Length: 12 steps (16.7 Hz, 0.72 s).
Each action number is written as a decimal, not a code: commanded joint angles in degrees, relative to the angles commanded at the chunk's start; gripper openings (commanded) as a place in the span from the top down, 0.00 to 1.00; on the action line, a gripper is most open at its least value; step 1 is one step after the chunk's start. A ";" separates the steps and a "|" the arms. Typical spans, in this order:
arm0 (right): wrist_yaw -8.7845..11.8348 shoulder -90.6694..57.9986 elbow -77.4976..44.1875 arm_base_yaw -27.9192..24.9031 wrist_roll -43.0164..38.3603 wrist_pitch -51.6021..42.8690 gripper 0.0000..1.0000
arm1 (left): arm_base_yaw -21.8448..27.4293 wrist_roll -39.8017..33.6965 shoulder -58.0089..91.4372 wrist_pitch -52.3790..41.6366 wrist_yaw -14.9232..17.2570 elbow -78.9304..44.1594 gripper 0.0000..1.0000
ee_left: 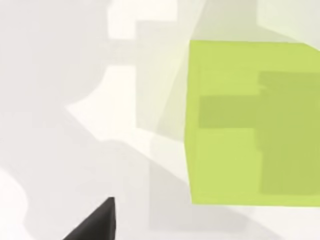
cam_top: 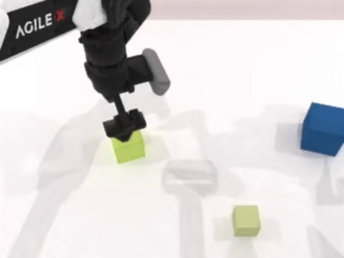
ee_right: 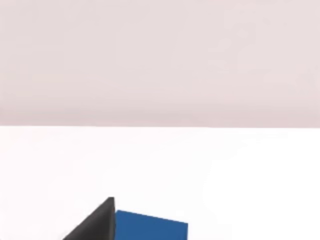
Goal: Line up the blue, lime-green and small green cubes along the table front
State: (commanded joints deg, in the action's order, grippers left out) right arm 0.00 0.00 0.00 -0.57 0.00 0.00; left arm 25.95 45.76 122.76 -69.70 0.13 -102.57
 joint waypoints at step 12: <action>0.00 0.00 0.00 0.00 0.00 0.00 0.00 | 0.20 0.24 5.64 17.59 0.06 12.05 0.00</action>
State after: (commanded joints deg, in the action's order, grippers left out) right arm 0.00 0.00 0.00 -0.57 0.00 0.00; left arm 26.16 46.00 128.41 -52.11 0.20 -90.52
